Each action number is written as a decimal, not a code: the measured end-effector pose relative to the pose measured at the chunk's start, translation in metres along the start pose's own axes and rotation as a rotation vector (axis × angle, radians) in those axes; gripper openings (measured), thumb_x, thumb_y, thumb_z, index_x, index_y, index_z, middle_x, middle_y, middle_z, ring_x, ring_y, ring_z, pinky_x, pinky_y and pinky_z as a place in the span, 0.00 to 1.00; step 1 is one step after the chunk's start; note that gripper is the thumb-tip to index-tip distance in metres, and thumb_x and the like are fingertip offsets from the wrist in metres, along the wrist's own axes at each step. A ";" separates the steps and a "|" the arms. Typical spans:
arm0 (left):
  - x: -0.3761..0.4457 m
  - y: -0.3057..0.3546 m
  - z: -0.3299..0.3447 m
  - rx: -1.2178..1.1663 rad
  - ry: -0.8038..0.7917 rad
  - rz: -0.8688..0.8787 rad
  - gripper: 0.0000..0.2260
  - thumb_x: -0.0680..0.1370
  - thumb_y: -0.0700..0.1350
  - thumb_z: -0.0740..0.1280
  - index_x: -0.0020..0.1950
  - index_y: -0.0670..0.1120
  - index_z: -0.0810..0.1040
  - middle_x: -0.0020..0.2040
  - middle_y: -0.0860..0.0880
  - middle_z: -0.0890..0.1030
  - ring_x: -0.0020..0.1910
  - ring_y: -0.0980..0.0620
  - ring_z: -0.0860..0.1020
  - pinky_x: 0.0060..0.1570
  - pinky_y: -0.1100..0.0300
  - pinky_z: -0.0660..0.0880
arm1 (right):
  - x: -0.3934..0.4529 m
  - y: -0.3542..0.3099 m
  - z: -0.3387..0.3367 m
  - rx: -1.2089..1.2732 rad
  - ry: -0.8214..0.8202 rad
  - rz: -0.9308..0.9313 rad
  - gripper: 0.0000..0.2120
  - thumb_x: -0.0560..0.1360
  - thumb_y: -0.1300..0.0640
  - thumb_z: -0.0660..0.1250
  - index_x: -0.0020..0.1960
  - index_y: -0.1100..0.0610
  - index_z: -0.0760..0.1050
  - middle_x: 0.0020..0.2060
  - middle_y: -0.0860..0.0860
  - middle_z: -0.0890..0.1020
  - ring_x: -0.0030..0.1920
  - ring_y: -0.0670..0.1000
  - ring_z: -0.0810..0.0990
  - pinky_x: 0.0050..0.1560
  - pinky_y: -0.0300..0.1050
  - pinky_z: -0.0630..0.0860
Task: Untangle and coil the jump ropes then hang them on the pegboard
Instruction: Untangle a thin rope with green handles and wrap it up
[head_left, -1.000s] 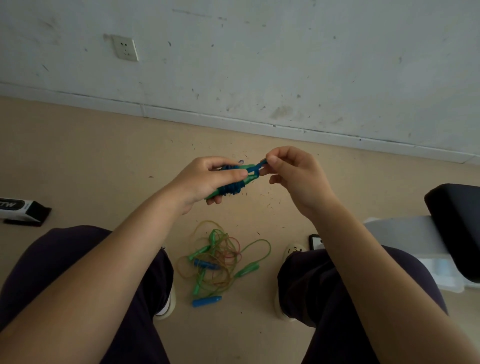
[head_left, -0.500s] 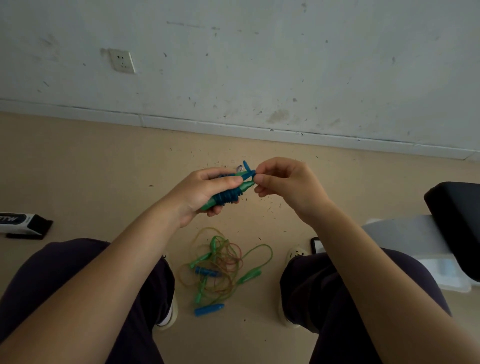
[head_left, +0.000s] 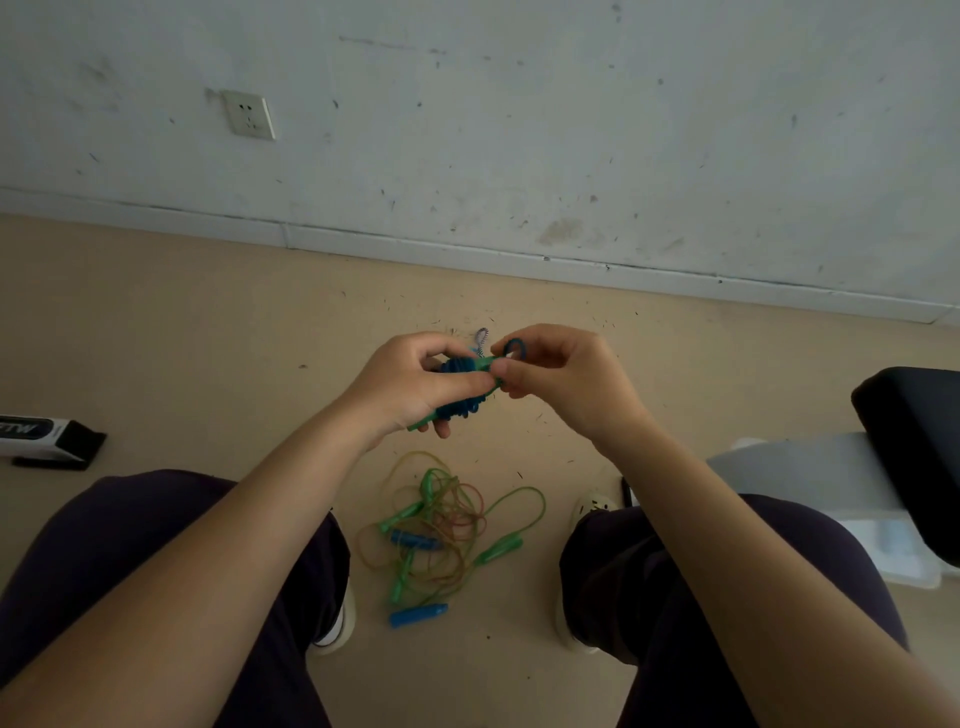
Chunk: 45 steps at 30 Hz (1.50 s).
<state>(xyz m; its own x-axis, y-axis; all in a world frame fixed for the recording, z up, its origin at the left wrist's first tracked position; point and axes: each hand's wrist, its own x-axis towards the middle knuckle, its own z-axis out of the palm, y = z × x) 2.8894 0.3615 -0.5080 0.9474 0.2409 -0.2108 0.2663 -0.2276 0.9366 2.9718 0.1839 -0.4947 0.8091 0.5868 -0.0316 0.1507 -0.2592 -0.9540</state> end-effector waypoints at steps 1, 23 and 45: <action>0.000 0.000 0.002 -0.003 -0.005 -0.001 0.12 0.72 0.53 0.77 0.53 0.51 0.82 0.38 0.48 0.85 0.26 0.49 0.80 0.24 0.62 0.71 | 0.001 0.001 0.002 0.007 0.026 -0.005 0.05 0.74 0.60 0.73 0.49 0.59 0.83 0.36 0.52 0.85 0.37 0.50 0.83 0.45 0.46 0.82; -0.002 0.001 0.006 -0.063 -0.144 0.069 0.11 0.78 0.47 0.72 0.60 0.49 0.81 0.39 0.49 0.84 0.33 0.46 0.84 0.29 0.59 0.77 | 0.011 0.003 -0.005 0.469 0.176 0.191 0.06 0.78 0.61 0.67 0.45 0.60 0.82 0.32 0.49 0.79 0.34 0.47 0.75 0.39 0.39 0.75; 0.001 -0.005 -0.004 -0.086 -0.240 -0.077 0.23 0.65 0.57 0.77 0.58 0.55 0.80 0.43 0.47 0.86 0.35 0.51 0.83 0.29 0.61 0.76 | 0.007 0.004 -0.004 -0.041 0.214 -0.014 0.04 0.76 0.56 0.72 0.42 0.53 0.83 0.28 0.45 0.80 0.28 0.44 0.75 0.32 0.37 0.74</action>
<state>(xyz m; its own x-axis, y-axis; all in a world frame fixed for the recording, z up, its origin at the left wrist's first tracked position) 2.8881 0.3662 -0.5121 0.9425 0.0211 -0.3335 0.3333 -0.1341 0.9332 2.9800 0.1837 -0.4975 0.9083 0.4152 0.0500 0.1824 -0.2857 -0.9408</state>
